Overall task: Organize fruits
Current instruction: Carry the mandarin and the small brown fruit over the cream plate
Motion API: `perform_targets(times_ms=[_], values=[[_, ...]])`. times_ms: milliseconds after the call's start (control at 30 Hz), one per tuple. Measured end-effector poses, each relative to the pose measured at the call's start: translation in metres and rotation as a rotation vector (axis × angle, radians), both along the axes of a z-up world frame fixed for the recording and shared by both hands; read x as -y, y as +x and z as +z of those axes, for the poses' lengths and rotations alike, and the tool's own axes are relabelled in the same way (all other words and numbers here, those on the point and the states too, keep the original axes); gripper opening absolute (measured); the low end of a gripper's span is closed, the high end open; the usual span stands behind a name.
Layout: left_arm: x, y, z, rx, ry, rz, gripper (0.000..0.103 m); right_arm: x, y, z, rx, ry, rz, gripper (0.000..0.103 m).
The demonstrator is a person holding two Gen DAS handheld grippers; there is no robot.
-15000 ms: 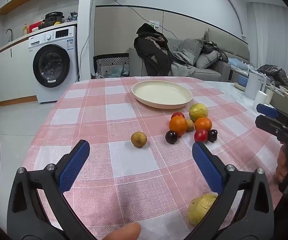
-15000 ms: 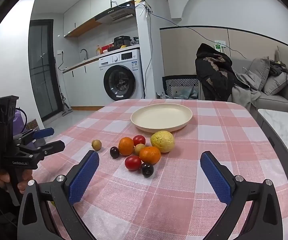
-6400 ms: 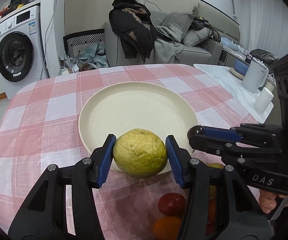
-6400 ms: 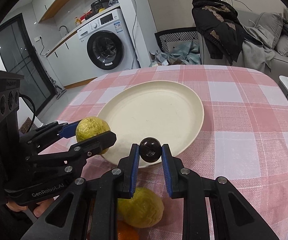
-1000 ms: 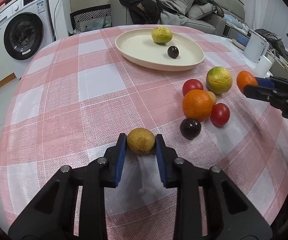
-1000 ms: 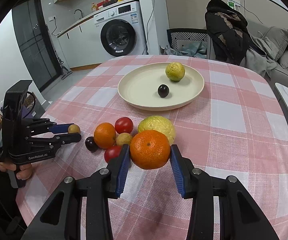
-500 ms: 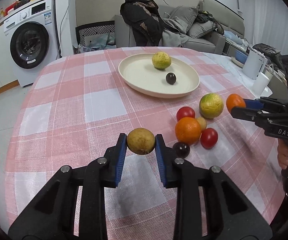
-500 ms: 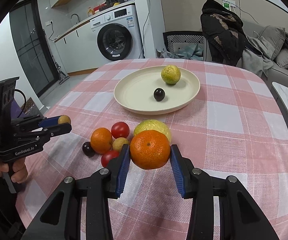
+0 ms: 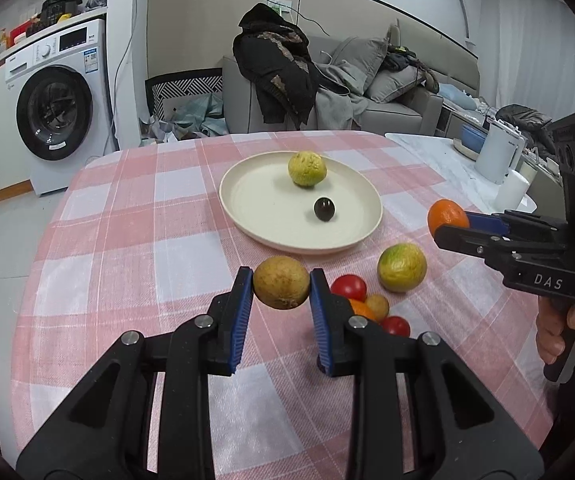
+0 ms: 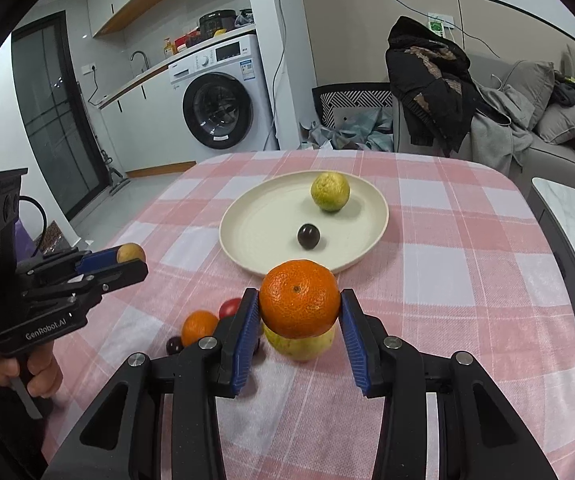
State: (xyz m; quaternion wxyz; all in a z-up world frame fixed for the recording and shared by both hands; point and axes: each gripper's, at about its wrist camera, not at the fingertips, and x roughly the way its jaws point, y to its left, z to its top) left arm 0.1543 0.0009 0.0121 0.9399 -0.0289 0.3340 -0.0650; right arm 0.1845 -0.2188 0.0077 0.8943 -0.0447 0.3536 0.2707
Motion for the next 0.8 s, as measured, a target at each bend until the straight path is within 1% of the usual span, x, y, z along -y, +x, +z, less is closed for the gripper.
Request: perform_targets(times_ms=[333, 467, 633, 800], values=[[0.001, 0.031, 0.004, 0.015, -0.010, 0.021, 0.026, 0.001, 0.022, 0.010, 0.005, 0.022, -0.014, 0.041], [-0.003, 0.043, 0.005, 0.016, -0.031, 0.037, 0.026, 0.003, 0.032, 0.014, 0.011, 0.035, -0.025, 0.041], [-0.002, 0.054, 0.005, 0.024, -0.029, 0.043, 0.026, 0.005, 0.043, 0.018, 0.015, 0.059, -0.043, 0.041], [-0.001, 0.067, 0.001, 0.012, -0.031, 0.042, 0.026, 0.001, 0.052, 0.016, 0.013, 0.063, -0.044, 0.041]])
